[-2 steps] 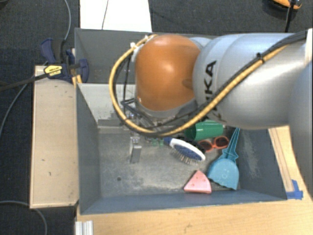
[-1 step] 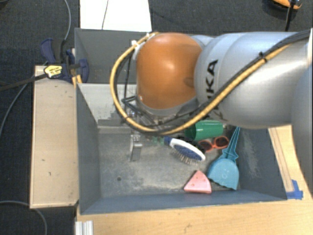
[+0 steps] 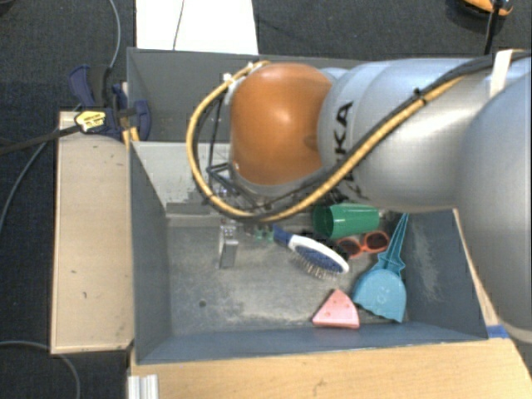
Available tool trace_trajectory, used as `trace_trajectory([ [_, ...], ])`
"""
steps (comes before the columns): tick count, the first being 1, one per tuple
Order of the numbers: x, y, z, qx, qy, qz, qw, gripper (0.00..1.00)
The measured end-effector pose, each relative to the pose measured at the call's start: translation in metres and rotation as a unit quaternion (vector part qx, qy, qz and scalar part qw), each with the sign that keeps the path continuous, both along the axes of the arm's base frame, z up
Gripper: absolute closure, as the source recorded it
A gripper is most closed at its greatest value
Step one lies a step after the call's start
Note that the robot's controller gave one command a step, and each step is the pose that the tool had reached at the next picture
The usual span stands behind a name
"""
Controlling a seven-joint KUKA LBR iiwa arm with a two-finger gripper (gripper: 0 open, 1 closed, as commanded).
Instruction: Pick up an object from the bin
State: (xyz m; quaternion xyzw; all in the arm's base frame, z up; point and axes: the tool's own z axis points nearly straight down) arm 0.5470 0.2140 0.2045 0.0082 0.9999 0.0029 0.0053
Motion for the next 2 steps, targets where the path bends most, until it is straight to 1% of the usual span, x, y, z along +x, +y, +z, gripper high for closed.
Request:
trace_trajectory([
  [1, 0.017, -0.026, -0.032, -0.003, 0.0075, 0.05, 0.9987, 0.0],
  [2, 0.018, -0.044, -0.067, -0.002, -0.003, 0.129, 0.9916, 0.0],
])
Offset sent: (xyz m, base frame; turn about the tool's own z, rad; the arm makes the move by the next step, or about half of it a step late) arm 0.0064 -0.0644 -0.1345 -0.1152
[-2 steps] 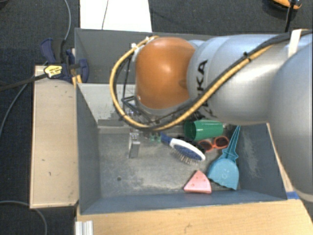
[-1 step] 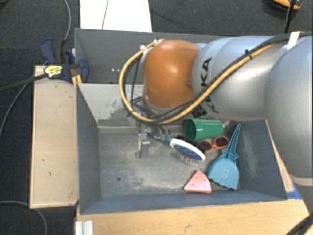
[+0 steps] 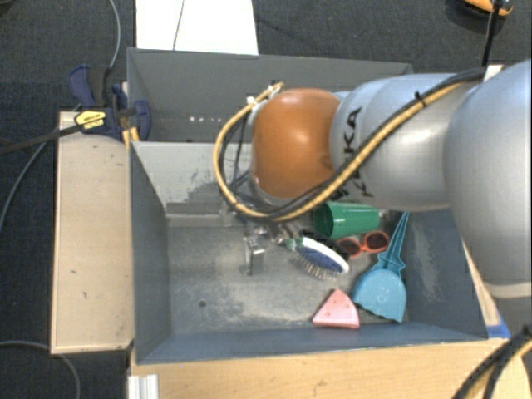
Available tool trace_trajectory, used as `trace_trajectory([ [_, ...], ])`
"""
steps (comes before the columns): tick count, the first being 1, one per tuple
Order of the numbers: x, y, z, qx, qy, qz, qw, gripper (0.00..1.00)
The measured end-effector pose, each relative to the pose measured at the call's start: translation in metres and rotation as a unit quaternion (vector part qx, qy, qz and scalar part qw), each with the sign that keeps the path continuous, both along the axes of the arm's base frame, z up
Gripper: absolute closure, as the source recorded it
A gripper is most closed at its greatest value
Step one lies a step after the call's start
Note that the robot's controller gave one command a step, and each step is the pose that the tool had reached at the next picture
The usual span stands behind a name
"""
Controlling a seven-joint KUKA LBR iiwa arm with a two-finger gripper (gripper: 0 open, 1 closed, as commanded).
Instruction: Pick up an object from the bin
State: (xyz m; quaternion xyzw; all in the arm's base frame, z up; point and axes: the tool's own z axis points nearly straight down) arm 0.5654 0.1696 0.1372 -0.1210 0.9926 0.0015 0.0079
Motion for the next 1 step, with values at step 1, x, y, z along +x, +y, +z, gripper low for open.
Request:
trace_trajectory([
  [1, 0.0064, -0.0348, 0.0054, -0.002, 0.0109, -0.06, 0.9981, 0.0],
])
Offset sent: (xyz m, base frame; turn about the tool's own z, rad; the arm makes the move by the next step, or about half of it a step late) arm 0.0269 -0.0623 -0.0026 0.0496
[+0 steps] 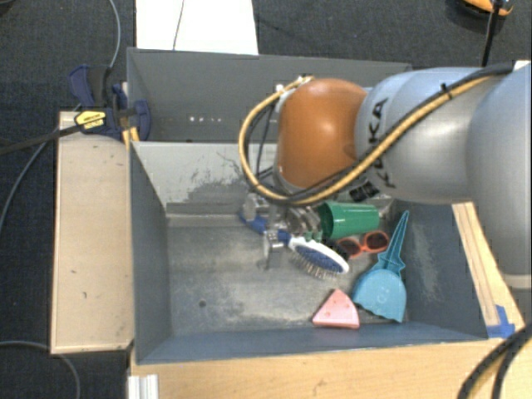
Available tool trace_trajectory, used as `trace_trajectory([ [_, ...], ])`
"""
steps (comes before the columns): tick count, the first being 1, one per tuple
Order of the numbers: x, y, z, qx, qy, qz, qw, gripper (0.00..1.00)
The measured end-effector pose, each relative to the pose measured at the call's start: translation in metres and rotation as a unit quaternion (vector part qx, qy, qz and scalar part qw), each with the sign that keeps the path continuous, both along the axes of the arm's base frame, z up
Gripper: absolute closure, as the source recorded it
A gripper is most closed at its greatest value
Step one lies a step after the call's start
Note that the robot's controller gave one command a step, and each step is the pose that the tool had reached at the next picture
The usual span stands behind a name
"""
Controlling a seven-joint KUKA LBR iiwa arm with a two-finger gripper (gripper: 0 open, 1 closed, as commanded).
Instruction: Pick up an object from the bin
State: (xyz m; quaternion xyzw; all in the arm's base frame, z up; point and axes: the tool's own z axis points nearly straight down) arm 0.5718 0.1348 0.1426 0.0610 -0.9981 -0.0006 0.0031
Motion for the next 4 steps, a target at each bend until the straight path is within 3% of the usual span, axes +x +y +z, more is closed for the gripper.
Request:
trace_trajectory([
  [1, 0.015, -0.02, 0.014, 0.001, -0.0118, 0.022, 0.9997, 0.0],
  [2, 0.005, -0.051, -0.028, 0.001, -0.0044, -0.01, 0.9999, 0.0],
  [3, 0.006, -0.065, -0.043, 0.0, -0.0043, -0.031, 0.9995, 0.0],
  [4, 0.009, -0.077, -0.072, 0.002, -0.006, -0.076, 0.9971, 1.0],
])
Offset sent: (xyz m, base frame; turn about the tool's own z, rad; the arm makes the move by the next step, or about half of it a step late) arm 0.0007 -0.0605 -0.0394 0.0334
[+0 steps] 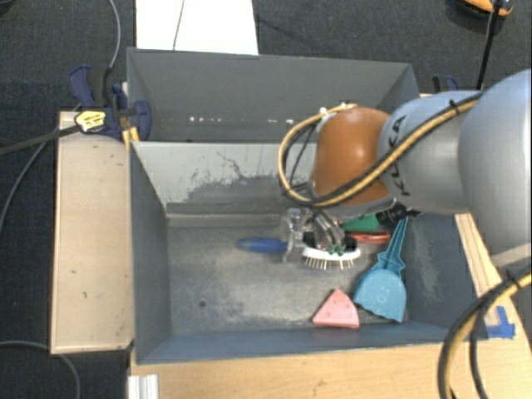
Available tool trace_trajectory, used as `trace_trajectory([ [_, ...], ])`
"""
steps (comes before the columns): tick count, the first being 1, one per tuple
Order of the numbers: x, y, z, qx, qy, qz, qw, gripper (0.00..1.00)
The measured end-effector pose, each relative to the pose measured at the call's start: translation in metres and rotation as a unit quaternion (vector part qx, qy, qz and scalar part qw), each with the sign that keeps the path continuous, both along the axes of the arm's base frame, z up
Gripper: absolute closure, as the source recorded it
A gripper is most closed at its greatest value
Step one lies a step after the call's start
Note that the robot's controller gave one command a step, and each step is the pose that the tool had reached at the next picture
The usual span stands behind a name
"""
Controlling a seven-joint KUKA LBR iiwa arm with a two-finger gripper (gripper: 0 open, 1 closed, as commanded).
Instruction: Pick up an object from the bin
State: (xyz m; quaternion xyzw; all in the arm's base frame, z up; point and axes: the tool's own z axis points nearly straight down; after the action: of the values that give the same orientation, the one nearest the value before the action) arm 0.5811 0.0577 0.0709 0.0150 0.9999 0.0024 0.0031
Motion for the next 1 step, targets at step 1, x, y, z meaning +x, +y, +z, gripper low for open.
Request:
trace_trajectory([
  [1, 0.0, 0.0, 0.0, 0.0, 0.0, 0.0, 1.0, 1.0],
])
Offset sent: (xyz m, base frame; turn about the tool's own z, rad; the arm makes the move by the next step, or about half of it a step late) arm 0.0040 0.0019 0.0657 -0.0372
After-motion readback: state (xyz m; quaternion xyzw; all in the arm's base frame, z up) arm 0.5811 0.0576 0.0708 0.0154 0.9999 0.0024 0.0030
